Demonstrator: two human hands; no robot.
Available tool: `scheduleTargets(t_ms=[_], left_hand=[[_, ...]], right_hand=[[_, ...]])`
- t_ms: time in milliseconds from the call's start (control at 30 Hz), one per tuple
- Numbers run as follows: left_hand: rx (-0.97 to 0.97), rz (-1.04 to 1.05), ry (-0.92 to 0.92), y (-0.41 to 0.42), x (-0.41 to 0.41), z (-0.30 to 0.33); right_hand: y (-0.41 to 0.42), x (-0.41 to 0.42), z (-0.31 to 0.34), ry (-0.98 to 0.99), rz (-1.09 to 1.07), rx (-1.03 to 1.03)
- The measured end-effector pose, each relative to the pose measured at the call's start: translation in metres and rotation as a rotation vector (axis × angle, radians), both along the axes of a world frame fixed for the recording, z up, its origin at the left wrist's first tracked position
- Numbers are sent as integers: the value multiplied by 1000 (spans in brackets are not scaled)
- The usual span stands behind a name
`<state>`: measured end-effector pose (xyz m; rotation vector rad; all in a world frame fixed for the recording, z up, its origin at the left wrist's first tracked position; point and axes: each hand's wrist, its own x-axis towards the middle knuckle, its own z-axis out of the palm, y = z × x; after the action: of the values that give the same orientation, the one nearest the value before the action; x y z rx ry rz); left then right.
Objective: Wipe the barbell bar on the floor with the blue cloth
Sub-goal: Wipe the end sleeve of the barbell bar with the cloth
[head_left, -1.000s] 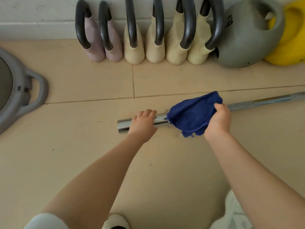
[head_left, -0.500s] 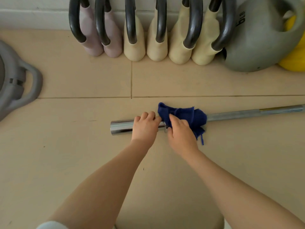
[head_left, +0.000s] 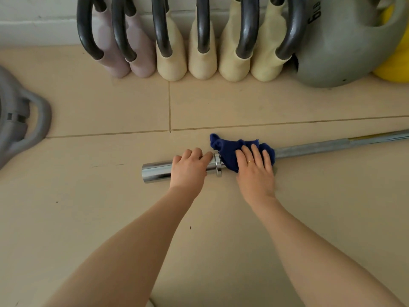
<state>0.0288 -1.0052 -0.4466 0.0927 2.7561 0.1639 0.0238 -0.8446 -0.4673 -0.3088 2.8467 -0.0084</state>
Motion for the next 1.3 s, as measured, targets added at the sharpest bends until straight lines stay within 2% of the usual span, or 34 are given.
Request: scheduleTargets(t_ms=[100, 200, 367, 500, 600, 700, 800, 967, 1133, 1300], left_hand=[[12, 3, 2, 0, 2, -1], [42, 40, 4, -1, 2, -1], [18, 26, 8, -2, -1, -3], [15, 44, 7, 0, 0, -3], [6, 52, 8, 2, 2, -3], [-9, 65, 15, 3, 3, -3], [-10, 77, 55, 5, 4, -1], [-34, 40, 71, 3, 3, -3], [-3, 107, 72, 10, 5, -1], [7, 171, 145, 13, 10, -5]], right_hand=[[-18, 1, -3, 48, 18, -133], [-26, -4, -3, -82, 137, -252], [2, -32, 7, -171, 283, -183], [48, -45, 14, -104, 125, -78], [46, -45, 11, -82, 58, -66], [10, -35, 7, -29, 140, -162], [-13, -27, 4, -118, 209, -198], [36, -39, 6, -29, 397, -113], [61, -61, 23, -173, 181, 89], [0, -40, 26, -214, 226, -117]])
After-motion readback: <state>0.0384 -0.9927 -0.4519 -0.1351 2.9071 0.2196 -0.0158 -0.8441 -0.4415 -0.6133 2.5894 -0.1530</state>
